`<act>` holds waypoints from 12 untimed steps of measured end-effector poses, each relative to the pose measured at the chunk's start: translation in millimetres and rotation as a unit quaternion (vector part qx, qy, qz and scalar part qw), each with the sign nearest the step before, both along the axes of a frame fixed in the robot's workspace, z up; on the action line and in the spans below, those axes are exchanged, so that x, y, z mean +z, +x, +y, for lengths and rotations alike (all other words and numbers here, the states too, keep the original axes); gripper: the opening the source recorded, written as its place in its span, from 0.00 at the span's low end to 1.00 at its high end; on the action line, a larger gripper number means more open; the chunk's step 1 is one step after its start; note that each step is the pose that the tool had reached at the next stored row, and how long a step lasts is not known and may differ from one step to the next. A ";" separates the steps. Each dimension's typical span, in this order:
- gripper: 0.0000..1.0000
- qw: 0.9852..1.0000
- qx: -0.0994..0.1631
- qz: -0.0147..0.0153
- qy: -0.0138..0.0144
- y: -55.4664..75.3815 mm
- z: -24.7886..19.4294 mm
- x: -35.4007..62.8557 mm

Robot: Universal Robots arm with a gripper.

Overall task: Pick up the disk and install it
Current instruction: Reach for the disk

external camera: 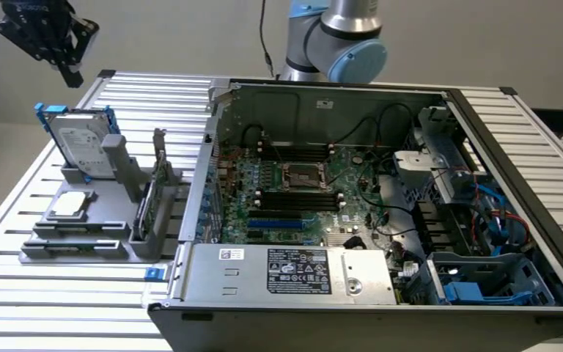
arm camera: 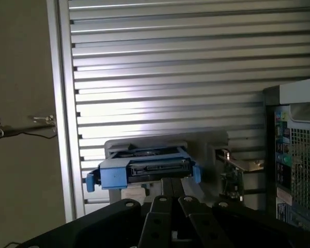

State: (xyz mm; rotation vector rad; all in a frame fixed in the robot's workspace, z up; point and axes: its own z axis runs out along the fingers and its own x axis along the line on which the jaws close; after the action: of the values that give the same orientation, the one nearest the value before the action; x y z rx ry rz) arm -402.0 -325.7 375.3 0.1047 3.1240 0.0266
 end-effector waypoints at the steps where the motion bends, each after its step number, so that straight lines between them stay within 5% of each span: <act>1: 0.11 1.000 0.000 0.000 -0.001 -4.8 0.1 -0.5; 6: 0.11 1.000 0.000 0.001 -0.005 -27.1 0.7 -2.5; 12: 0.11 1.000 0.000 0.001 -0.005 -28.4 0.8 -2.4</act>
State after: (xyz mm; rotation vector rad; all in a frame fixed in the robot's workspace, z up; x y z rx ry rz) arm -430.4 -324.9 372.9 0.1042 3.1255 0.0099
